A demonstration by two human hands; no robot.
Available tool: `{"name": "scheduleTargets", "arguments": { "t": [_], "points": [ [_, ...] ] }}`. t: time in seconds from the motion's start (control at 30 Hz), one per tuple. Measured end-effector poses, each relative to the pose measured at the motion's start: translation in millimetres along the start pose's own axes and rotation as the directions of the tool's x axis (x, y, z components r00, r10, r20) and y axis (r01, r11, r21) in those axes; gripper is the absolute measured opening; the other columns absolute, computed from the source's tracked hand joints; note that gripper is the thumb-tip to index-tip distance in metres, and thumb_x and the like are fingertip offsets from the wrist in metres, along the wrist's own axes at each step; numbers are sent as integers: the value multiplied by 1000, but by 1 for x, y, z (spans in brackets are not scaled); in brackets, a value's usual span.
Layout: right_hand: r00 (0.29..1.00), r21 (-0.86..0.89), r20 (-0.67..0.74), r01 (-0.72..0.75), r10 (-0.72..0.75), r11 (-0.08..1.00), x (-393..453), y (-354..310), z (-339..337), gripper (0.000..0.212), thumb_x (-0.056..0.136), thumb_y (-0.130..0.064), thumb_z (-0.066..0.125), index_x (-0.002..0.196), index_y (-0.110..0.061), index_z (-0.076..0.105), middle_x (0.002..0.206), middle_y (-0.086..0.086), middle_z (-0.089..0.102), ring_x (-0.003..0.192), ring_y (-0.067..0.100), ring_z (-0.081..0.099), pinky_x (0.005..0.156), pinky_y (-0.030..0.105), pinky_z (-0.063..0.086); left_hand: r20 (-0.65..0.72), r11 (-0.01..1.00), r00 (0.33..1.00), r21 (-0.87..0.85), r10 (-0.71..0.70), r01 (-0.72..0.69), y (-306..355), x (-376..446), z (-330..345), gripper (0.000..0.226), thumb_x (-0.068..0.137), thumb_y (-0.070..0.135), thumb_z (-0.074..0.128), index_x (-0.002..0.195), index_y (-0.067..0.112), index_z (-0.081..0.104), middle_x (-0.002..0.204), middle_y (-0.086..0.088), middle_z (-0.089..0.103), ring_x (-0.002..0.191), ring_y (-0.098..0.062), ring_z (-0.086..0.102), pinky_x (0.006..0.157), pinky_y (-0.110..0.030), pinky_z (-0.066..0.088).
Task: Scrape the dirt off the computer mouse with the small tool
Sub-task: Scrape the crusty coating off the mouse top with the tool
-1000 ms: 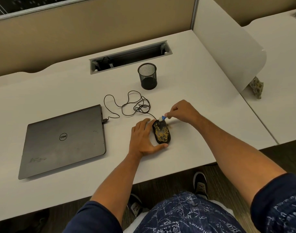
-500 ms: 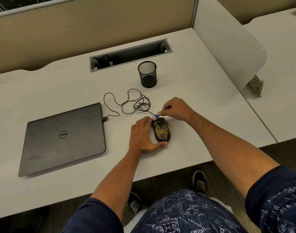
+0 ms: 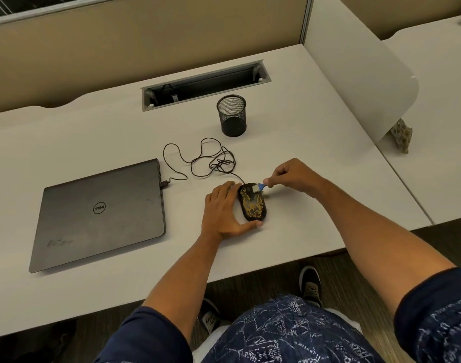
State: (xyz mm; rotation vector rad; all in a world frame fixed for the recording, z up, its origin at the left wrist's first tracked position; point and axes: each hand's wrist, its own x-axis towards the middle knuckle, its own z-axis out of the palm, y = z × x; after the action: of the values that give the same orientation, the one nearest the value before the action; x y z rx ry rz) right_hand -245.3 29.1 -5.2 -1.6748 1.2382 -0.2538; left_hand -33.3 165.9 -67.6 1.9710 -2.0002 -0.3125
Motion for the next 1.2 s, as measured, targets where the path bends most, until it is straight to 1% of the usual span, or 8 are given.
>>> {"name": "scheduleTargets", "arguments": {
  "t": [0.13,0.23,0.33,0.43,0.53,0.63,0.93,1.2],
  "points": [
    [998,26,61,-19,18,999,-1,3,4,25,74,-42,84,72,-18,82,78,13,73,70,14,53,66,32,41,2,1000,1000,5,-3,3,0,1,1,118,62,100,48,149,22,43,150,-3,45,135,-23,42,108,-39,36],
    [996,16,79,-46,44,999,0,1,4,25,73,-41,85,71,-16,81,66,6,64,62,10,45,59,28,36,1,1000,1000,-6,-5,5,0,0,1,117,62,100,49,149,22,43,150,-3,45,136,-23,42,108,-40,37],
    [993,-18,103,-55,57,998,-1,-1,-4,20,73,-31,86,68,-13,80,52,-9,59,55,3,48,57,23,34,4,1000,1000,-4,-5,5,-1,1,1,117,62,99,51,149,22,43,150,-3,44,136,-23,41,108,-39,36],
    [990,-38,129,-46,51,998,0,-7,-15,16,72,-22,86,60,-16,77,47,-11,59,46,-6,50,54,20,33,-1,1000,1000,-4,-5,5,-1,1,1,117,61,100,50,149,23,43,150,-2,44,135,-22,41,108,-39,36],
    [995,-26,104,-7,10,1000,3,-13,-18,17,72,-25,86,61,-16,78,54,-6,63,52,-2,49,56,22,36,3,1000,1000,-2,-7,7,-1,0,1,117,62,101,48,150,23,42,150,-2,44,135,-22,41,108,-40,37],
    [994,-72,109,21,-13,997,5,-19,-11,18,73,-30,86,67,-14,80,74,11,73,71,10,55,65,29,42,5,1000,1000,-1,-7,7,0,1,0,117,62,100,48,150,23,42,150,-3,44,136,-23,41,108,-40,37],
    [989,-359,146,19,36,933,-3,-46,-22,22,77,-27,83,73,-6,79,52,-6,54,53,9,42,52,24,34,0,1000,1000,-3,-8,8,0,0,-1,116,62,97,53,150,23,43,151,-3,45,137,-24,40,110,-40,35],
    [986,-339,164,30,27,940,-10,-46,-14,23,79,-30,82,74,-8,79,52,-4,50,51,10,38,52,24,31,-24,1000,1000,2,-2,2,0,0,1,115,63,100,50,149,24,44,150,-1,45,136,-22,40,109,-40,36]
  ]
}}
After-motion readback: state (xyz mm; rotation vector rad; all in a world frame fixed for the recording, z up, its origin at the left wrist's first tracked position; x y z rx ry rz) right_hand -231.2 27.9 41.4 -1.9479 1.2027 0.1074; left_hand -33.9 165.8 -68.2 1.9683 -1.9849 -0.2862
